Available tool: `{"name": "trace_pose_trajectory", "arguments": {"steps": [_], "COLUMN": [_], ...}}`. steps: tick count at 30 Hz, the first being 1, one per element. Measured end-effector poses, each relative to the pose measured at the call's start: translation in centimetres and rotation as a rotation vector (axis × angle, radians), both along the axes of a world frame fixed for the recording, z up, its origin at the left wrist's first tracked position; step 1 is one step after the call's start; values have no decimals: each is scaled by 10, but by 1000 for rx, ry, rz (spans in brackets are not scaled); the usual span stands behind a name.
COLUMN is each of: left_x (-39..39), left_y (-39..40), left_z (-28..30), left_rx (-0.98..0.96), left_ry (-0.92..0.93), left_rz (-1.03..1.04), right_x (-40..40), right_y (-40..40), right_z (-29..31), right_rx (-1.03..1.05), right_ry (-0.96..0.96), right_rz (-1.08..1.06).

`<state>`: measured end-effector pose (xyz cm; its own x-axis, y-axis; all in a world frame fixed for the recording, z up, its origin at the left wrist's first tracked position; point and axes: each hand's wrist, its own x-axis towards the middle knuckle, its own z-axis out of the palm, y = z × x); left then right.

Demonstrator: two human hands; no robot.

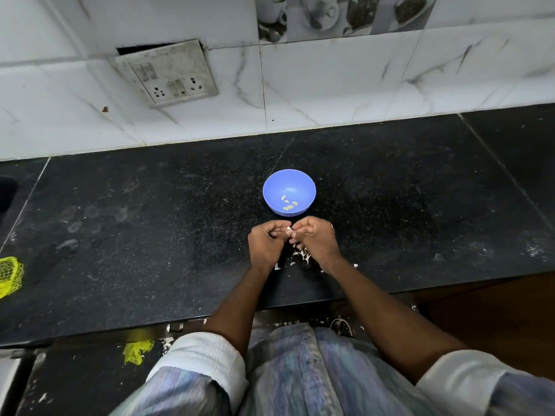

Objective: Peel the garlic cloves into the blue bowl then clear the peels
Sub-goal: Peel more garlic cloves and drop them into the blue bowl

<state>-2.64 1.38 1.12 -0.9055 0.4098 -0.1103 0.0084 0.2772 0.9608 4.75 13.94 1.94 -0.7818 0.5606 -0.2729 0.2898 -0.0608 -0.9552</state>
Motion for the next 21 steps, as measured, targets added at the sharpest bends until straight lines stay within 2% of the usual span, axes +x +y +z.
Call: {"name": "trace_pose_trajectory", "arguments": {"steps": [6,10,14,21], "left_x": [5,10,11,14], "left_y": [15,25,33,48], "left_z": [4,12,19,28], "left_rx": [-76,-110,-111,-64], "left_ry": [118,169,178,88], "left_rz": [19,37,87,325], "right_x": [2,3,1,-11], "right_y": [22,37,41,40], "right_z": [9,11,11,13], "right_rx": [-222,-275,-181,-2], "right_ry": [-25,-20,-10,21], "right_rz": [24,75,93,-19]}}
